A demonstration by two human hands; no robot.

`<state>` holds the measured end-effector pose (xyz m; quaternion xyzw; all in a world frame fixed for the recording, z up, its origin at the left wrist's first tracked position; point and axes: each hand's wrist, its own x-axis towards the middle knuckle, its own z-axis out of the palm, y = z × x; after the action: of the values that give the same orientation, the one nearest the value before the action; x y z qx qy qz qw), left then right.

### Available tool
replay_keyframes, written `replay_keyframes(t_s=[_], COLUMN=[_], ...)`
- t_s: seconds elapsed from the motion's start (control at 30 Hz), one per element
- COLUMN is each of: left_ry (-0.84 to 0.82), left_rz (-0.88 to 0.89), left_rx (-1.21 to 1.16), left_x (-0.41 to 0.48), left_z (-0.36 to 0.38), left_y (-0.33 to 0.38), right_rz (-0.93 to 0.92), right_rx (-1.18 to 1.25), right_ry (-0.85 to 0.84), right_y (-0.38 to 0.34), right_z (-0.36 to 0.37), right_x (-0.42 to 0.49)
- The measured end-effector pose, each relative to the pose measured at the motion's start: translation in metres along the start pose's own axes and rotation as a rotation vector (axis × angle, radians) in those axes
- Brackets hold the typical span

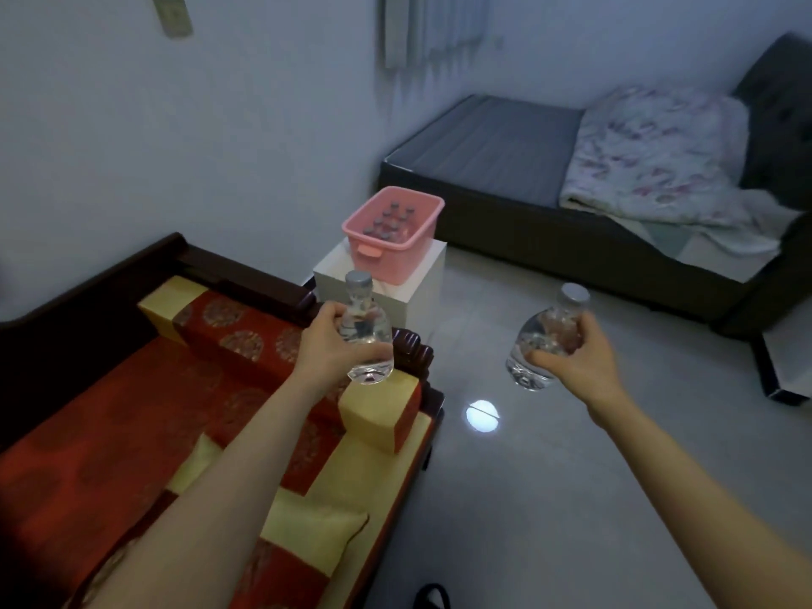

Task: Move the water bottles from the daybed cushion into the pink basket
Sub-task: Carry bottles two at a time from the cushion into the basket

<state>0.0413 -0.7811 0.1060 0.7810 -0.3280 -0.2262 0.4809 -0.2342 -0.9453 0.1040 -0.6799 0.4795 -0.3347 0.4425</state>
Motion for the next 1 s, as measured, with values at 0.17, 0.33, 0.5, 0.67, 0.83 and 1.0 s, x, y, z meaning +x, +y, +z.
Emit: replay_keyframes(t_s=[0.17, 0.33, 0.5, 0.67, 0.83, 1.0], left_ry=[-0.037, -0.034, 0.016, 0.097, 0.179, 0.260], left_rz=[-0.001, -0.040, -0.077, -0.101, -0.160, -0.181], left_rx=[-0.007, -0.020, -0.011, 0.002, -0.025, -0.033], left_x=[0.078, 0.142, 0.217, 0.285, 0.354, 0.406], left_z=[0.049, 0.080, 0.115, 0.160, 0.204, 0.234], left_y=[0.012, 0.029, 0.050, 0.072, 0.089, 0.090], right_rz=[0.019, 0.030, 0.060, 0.027, -0.016, -0.055], right_rx=[-0.019, -0.021, -0.008, -0.011, -0.032, -0.051], right_ry=[0.012, 0.003, -0.031, -0.087, -0.205, -0.321], right_y=[0.001, -0.001, 0.009, 0.018, 0.018, 0.012], right_z=[-0.014, -0.022, -0.029, -0.033, -0.038, -0.026], right_x=[0.085, 0.162, 0.252, 0.357, 0.470, 0.559])
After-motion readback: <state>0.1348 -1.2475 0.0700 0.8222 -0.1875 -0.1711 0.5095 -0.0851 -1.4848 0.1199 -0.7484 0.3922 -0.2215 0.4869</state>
